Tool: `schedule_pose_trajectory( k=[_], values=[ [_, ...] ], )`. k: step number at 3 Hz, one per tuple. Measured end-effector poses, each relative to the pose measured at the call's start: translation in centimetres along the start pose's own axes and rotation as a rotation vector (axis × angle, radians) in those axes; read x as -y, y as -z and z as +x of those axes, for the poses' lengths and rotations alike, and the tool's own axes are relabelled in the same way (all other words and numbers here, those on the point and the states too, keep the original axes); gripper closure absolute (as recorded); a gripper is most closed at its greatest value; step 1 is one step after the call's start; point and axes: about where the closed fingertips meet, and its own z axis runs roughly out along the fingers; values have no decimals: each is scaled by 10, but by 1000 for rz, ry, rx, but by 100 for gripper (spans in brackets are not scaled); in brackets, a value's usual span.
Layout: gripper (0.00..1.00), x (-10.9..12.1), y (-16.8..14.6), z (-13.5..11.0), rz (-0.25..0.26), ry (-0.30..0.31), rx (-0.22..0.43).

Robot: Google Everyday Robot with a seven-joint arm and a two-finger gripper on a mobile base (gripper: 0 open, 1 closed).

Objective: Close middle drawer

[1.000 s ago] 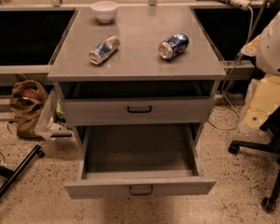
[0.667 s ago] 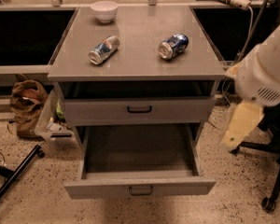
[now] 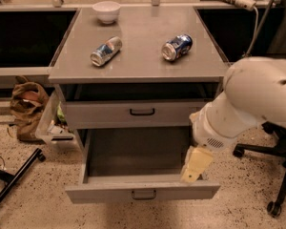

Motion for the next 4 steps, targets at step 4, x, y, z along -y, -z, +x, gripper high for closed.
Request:
schedule_pose_trajectory(
  k=[4],
  values=[
    [0, -42, -125, 29, -145, -94, 35]
  ],
)
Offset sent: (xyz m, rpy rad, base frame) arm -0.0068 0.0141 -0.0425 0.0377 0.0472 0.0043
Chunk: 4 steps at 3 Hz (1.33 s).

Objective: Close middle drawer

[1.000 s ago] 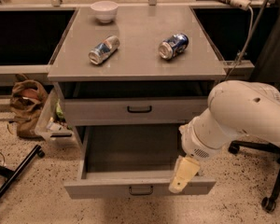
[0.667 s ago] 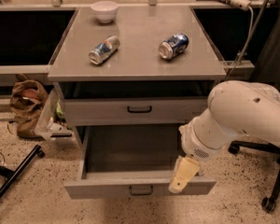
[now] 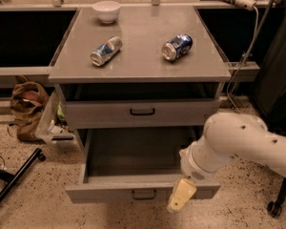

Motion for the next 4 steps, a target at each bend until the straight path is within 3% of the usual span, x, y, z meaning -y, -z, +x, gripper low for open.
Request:
schedule_pose_trajectory(
  k=[1, 2, 3, 4],
  values=[
    [0, 8, -64, 27, -33, -68, 23],
    [0, 7, -132, 63, -35, -107, 119],
    [0, 7, -133, 63, -35, -108, 119],
    [0, 0, -155, 78, -70, -143, 122]
  ],
)
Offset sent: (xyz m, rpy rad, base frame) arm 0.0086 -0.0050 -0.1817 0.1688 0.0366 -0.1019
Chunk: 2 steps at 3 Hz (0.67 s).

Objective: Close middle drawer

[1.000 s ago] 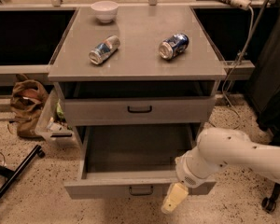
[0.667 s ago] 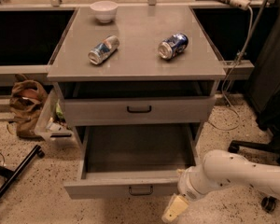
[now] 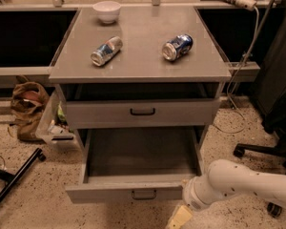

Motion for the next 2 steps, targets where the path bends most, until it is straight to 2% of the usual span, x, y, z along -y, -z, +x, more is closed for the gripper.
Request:
schedule_pose_trajectory(
  k=[2],
  values=[
    [0, -6, -32, 41, -55, -73, 1]
  ],
)
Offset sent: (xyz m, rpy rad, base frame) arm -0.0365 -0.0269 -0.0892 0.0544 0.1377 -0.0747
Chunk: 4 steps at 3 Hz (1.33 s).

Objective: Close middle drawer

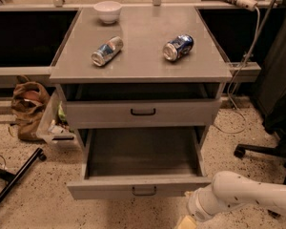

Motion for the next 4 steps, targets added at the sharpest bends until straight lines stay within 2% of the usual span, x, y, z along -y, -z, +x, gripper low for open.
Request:
schedule_pose_trajectory(
  k=[1, 2, 3, 4],
  values=[
    [0, 2, -5, 14, 2, -14, -6],
    [0, 12, -27, 24, -28, -17, -22],
    [0, 26, -62, 15, -68, 11, -32],
    [0, 44, -89, -15, -93, 71, -35]
  ],
)
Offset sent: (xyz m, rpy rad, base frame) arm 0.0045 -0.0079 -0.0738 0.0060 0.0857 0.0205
